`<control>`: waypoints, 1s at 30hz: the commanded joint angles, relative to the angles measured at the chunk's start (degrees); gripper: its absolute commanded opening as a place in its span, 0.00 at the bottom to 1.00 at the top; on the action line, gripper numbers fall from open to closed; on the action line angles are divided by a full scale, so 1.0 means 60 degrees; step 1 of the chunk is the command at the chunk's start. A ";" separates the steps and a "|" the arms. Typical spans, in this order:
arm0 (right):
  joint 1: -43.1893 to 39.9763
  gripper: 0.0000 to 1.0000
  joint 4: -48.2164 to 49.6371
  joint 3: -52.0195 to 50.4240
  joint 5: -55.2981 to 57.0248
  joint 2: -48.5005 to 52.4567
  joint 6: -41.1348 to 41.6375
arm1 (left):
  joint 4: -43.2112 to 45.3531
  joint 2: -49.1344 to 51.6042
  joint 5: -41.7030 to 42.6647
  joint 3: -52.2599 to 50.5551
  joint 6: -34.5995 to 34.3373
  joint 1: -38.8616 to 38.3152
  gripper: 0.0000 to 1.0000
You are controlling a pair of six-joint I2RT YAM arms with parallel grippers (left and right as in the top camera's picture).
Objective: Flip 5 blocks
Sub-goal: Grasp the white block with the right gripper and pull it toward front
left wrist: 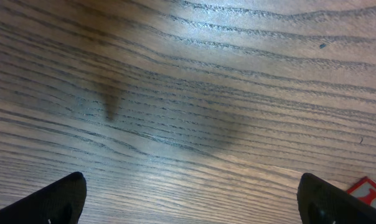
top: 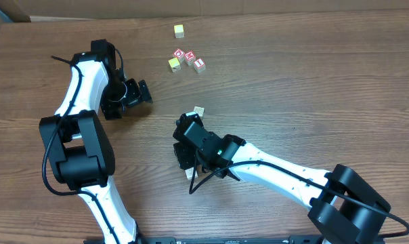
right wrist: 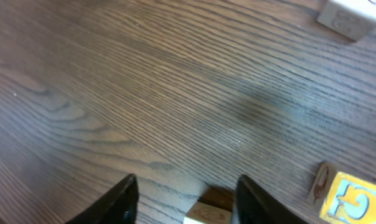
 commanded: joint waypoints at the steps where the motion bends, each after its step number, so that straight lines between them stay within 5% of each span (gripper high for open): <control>1: 0.0310 0.47 -0.0204 -0.0033 0.0062 0.0007 0.0240 | 0.0007 -0.0211 -0.0033 0.0095 -0.0011 -0.0011 1.00; 8: 0.0969 0.46 -0.1111 -0.0073 0.0095 0.0011 0.1315 | 0.0007 -0.0208 -0.0036 0.0095 -0.0011 -0.0011 1.00; 11: 0.1231 0.58 -0.1184 -0.0073 0.0506 0.0157 0.1315 | 0.0007 -0.0208 -0.0033 0.0095 -0.0011 -0.0011 1.00; 16: 0.1413 0.58 -0.1213 -0.0073 0.1497 0.0612 0.1311 | 0.0007 -0.0208 -0.0036 0.0095 -0.0007 -0.0011 1.00; 23: 0.1370 0.56 -0.0998 -0.0069 0.1494 0.1169 0.1308 | 0.0007 -0.0208 -0.0033 0.0095 -0.0011 -0.0011 1.00; 26: 0.1370 0.43 -0.1005 -0.0007 0.1490 0.1162 0.1311 | 0.0007 -0.0211 -0.0033 0.0095 -0.0011 -0.0011 1.00; 30: 0.1370 0.42 -0.0965 0.0018 0.1494 0.1162 0.1308 | 0.0007 -0.0208 -0.0033 0.0095 -0.0011 -0.0011 1.00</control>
